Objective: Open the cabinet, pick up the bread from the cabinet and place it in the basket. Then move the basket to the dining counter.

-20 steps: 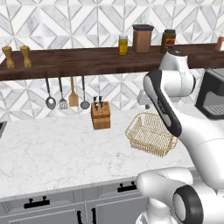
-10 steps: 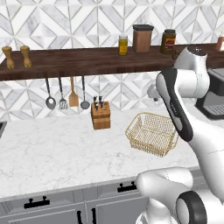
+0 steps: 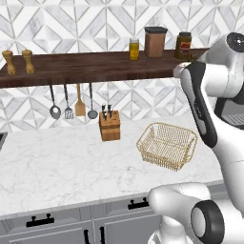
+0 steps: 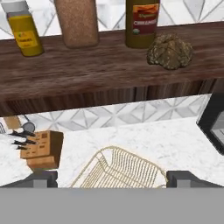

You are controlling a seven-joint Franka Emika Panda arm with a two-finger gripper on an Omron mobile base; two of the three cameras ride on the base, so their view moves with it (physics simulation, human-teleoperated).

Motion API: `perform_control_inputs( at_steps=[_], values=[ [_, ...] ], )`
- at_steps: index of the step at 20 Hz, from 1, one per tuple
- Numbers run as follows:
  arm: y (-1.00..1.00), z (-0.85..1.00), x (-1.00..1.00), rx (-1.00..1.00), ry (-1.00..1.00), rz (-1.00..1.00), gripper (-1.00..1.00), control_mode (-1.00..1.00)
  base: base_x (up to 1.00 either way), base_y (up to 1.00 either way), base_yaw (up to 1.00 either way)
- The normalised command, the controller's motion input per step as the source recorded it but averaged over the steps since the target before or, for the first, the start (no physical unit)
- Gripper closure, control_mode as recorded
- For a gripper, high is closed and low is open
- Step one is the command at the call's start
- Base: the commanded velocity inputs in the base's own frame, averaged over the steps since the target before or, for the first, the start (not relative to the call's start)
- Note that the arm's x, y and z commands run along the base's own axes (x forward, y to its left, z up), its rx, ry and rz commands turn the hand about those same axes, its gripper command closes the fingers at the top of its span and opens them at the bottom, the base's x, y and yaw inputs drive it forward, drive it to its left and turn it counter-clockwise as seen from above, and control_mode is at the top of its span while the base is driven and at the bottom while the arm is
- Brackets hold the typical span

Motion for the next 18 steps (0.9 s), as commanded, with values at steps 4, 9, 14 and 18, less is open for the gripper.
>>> perform_control_inputs(
  at_steps=[4, 9, 14, 18],
  values=[
    [-0.56, 0.97, 0.57, 0.0, 0.0, -0.15, -1.0, -1.0, 0.0, 0.0, 0.0],
    [-0.71, 0.51, 0.05, 0.0, -0.21, -0.05, -1.0, -1.0, 0.0, 0.0, 0.0],
    [-0.88, 0.11, 0.24, 0.05, -0.06, 0.0, -1.0, -1.0, 0.0, 0.0, 0.0],
    [-0.47, 0.02, 0.81, 0.09, 0.09, -0.01, -1.0, -1.0, 0.0, 0.0, 0.0]
  ],
)
